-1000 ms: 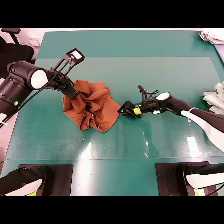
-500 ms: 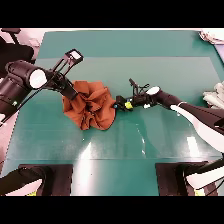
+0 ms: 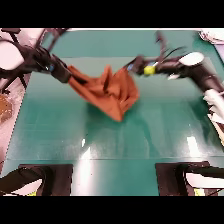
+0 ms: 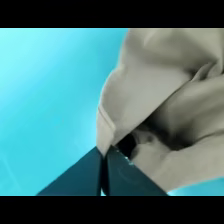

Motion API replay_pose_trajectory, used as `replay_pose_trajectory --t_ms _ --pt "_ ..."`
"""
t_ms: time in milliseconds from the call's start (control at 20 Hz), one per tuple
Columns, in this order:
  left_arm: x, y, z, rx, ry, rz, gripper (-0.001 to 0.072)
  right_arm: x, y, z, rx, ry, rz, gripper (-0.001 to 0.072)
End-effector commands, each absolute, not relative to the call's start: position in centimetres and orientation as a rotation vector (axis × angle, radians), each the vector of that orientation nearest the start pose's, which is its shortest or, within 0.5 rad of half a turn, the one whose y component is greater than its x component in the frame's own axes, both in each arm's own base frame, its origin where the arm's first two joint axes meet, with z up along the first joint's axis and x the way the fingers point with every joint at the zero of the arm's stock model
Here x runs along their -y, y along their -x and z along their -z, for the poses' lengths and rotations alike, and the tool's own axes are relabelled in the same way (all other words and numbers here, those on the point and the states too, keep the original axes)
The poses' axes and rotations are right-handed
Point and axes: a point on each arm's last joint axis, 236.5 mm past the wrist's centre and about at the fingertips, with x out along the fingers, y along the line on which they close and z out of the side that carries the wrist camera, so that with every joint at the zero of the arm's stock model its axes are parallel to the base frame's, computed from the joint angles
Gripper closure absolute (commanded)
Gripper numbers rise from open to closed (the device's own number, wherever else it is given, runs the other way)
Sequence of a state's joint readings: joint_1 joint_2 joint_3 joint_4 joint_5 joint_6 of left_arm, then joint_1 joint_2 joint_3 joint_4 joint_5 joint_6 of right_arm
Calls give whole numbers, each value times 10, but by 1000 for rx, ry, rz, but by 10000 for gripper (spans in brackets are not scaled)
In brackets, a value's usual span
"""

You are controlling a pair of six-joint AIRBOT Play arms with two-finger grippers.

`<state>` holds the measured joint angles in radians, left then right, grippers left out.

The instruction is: Fold the shirts.

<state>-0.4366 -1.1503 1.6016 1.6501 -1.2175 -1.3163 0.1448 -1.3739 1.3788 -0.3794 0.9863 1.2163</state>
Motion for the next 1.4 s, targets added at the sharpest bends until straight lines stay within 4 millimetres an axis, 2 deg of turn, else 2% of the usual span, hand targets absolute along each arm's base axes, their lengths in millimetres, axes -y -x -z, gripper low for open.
replay_pose_trajectory --t_ms 0,150,250,350,450,550,700,850,1050,1250,1350 --pt "153 -390 -312 -535 -392 388 685 -169 -432 -301 -547 -640 -800 697" --pt "123 -386 -380 -388 -377 261 685 -96 -410 -368 -395 -586 -692 697" --pt "102 -380 -410 -333 -389 189 685 -59 -388 -391 -345 -533 -623 697" --pt "99 -374 -412 -339 -385 185 685 -33 -370 -396 -338 -497 -558 697" --pt "105 -372 -397 -392 -377 218 685 -19 -365 -393 -326 -513 -508 697" --pt "121 -370 -382 -431 -355 284 685 -16 -366 -378 -345 -556 -492 697" --pt "139 -366 -370 -464 -327 355 684 -39 -367 -343 -431 -605 -548 697" --pt "136 -365 -361 -501 -339 349 684 -53 -368 -324 -462 -627 -569 696" --pt "127 -366 -332 -594 -375 318 684 -49 -370 -317 -457 -648 -545 697" --pt "126 -367 -323 -620 -382 316 684 -47 -376 -308 -483 -665 -546 697" --pt "124 -359 -313 -679 -360 311 684 -45 -382 -298 -513 -682 -551 696"
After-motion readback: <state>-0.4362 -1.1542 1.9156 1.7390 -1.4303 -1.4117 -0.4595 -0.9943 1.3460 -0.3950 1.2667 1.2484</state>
